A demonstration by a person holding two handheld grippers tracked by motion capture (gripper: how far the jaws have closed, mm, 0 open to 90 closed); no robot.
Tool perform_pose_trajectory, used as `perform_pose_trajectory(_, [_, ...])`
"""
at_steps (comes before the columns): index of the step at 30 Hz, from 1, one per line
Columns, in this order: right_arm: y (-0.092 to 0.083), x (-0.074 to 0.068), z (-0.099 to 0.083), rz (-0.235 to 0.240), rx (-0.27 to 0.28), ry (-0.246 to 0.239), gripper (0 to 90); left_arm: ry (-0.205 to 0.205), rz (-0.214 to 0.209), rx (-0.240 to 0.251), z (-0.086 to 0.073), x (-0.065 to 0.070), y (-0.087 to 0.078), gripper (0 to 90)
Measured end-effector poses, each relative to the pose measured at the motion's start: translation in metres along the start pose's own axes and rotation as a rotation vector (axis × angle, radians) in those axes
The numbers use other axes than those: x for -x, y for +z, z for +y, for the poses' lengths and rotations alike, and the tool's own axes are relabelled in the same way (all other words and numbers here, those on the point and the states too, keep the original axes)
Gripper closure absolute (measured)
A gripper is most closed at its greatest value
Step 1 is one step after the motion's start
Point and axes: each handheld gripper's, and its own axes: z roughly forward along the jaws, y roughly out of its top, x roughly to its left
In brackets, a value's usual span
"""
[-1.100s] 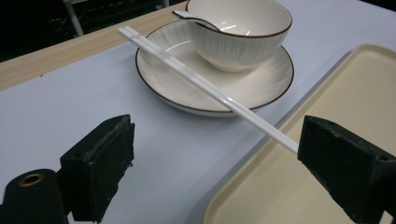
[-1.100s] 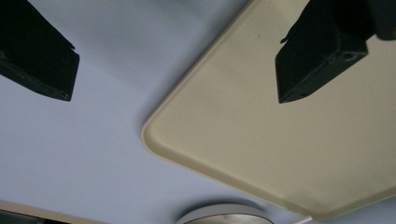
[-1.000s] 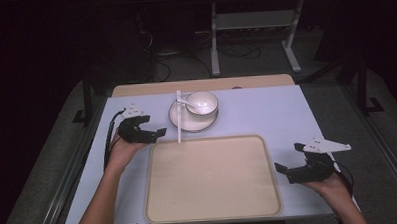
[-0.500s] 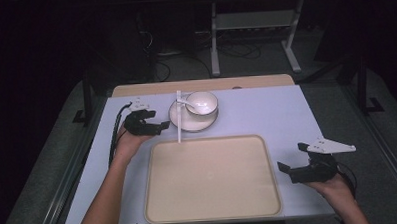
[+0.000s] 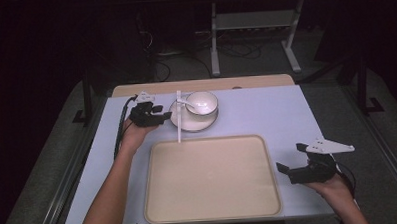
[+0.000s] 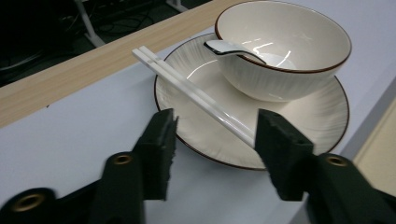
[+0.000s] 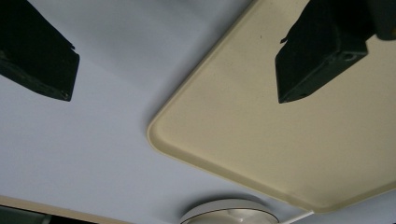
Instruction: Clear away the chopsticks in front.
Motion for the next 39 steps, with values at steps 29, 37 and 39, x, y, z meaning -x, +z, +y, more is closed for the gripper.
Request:
perform_pose_trajectory(29, [0.001,0.000,0.000,0.016,0.001,-0.001,0.0,-0.042,0.006,-0.111,0.009,-0.018,0.056,89.4])
perform_pose_trajectory(37, [0.000,-0.001,0.000,0.017,0.003,-0.004,0.0,-0.039,0.018,-0.128,0.011,-0.019,0.066,89.4])
perform_pose_trajectory(39, [-0.001,0.000,0.000,0.016,0.006,-0.002,0.0,-0.043,0.016,-0.132,0.011,-0.018,0.070,89.4])
